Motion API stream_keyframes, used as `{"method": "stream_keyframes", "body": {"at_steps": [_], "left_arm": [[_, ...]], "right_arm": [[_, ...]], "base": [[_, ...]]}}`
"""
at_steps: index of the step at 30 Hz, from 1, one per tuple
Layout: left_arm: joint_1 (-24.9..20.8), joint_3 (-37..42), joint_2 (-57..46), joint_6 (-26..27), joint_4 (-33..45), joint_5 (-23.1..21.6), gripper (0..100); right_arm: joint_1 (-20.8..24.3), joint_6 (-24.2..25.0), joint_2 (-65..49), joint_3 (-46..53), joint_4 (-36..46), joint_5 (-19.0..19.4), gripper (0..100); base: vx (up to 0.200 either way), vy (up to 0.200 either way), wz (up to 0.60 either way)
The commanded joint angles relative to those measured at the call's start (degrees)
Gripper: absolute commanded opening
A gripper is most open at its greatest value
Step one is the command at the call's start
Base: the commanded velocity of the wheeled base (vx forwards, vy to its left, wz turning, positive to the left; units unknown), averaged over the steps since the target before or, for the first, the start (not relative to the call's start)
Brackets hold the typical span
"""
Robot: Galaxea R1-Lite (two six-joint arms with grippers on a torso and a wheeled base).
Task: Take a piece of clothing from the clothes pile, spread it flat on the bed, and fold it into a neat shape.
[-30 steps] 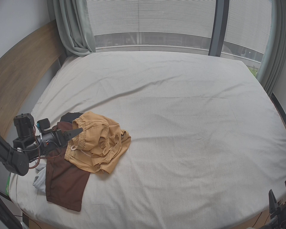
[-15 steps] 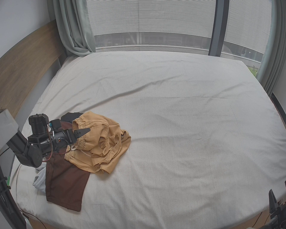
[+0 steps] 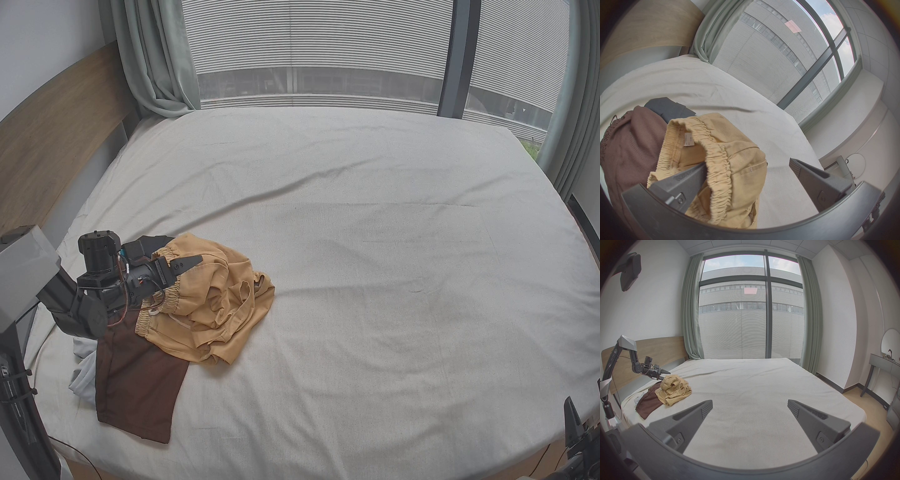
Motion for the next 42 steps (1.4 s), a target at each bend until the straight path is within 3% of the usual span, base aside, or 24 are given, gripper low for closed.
{"method": "stream_keyframes", "body": {"at_steps": [1,15,16,30,36,42], "left_arm": [[-0.88,-1.09,1.30,-0.05,-0.17,-0.01,100],[-1.06,-5.84,4.72,-0.22,-0.26,1.66,100],[-0.97,-5.93,4.99,-0.14,-0.26,1.66,0],[-0.88,-3.11,4.20,-0.40,-0.70,1.05,0],[-2.46,1.72,-0.29,-6.11,-5.80,1.05,0],[-3.43,5.06,-5.03,-8.13,-6.85,1.31,0]], "right_arm": [[-0.02,0.02,-0.93,0.75,-0.01,-0.02,100],[-0.02,0.02,-0.93,0.84,-0.01,-0.02,100],[-0.02,0.10,-0.93,0.84,-0.01,-0.02,100],[-0.02,0.37,-0.93,0.84,-0.01,-0.02,100],[-0.02,0.37,-0.93,0.75,-0.01,-0.02,100],[-0.02,0.37,-0.93,0.84,-0.01,-0.02,100]], "base": [[0.000,0.000,0.00],[0.000,0.000,0.00],[0.000,0.000,0.00],[0.000,0.000,0.00],[0.000,0.000,0.00],[0.000,0.000,0.00]]}}
